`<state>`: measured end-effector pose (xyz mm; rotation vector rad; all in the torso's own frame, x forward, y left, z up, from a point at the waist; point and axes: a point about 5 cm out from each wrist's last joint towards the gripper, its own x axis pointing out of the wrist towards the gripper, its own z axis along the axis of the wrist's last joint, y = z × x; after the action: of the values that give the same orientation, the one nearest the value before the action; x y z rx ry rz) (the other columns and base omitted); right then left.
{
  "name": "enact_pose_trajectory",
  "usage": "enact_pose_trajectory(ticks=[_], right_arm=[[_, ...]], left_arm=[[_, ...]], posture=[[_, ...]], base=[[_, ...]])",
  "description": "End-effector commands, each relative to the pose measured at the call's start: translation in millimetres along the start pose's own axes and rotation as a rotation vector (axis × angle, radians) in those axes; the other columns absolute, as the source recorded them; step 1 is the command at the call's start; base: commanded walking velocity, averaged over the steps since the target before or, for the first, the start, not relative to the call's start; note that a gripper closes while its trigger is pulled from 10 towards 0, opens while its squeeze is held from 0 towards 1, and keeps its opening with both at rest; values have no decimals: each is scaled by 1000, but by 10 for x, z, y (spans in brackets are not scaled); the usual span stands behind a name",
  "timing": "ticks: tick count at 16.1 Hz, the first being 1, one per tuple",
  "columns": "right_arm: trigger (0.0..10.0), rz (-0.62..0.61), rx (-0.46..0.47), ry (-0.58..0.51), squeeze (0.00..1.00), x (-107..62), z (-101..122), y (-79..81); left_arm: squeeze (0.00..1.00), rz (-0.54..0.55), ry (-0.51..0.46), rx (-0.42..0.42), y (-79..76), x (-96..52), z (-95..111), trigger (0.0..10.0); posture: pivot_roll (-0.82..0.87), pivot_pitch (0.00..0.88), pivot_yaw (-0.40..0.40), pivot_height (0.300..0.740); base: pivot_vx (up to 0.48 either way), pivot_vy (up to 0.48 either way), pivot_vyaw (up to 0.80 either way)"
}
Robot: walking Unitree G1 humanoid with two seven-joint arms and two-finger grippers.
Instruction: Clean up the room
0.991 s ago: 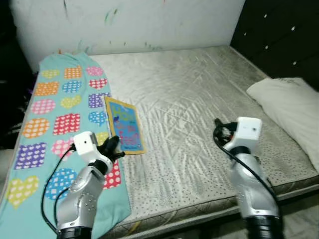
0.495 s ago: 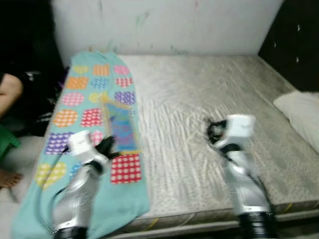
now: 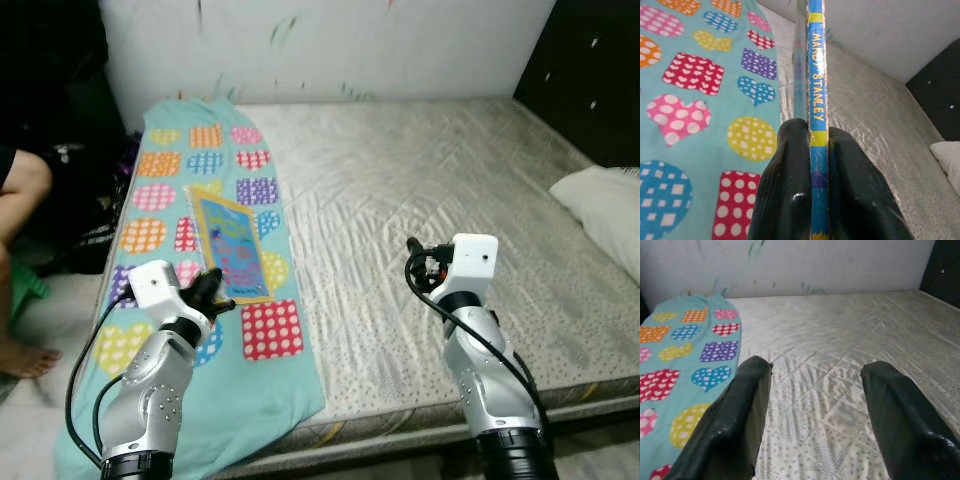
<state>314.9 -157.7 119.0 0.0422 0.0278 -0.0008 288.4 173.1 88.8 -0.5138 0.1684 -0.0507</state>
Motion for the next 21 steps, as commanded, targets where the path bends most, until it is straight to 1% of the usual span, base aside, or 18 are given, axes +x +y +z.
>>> enact_pose_trajectory(ticks=[1,5,9,21], right_arm=[[10000,-6,-10,-13,0,17,41,-46],[10000,5,-18,-16,0,27,50,-29],[10000,21,-39,-17,0,24,45,-11],[10000,28,-44,-20,0,25,44,-2]], left_arm=[[0,-40,-31,12,-121,34,47,10000],[0,-39,-35,12,-125,39,46,10000],[0,-36,-40,9,-128,41,45,10000],[0,-43,-33,12,-155,62,33,10000]], posture=[[-112,17,8,740],[-113,15,6,740],[-115,17,5,740],[-117,20,10,740]], base=[[0,0,0],[0,0,0],[0,-281,0],[0,-294,0]])
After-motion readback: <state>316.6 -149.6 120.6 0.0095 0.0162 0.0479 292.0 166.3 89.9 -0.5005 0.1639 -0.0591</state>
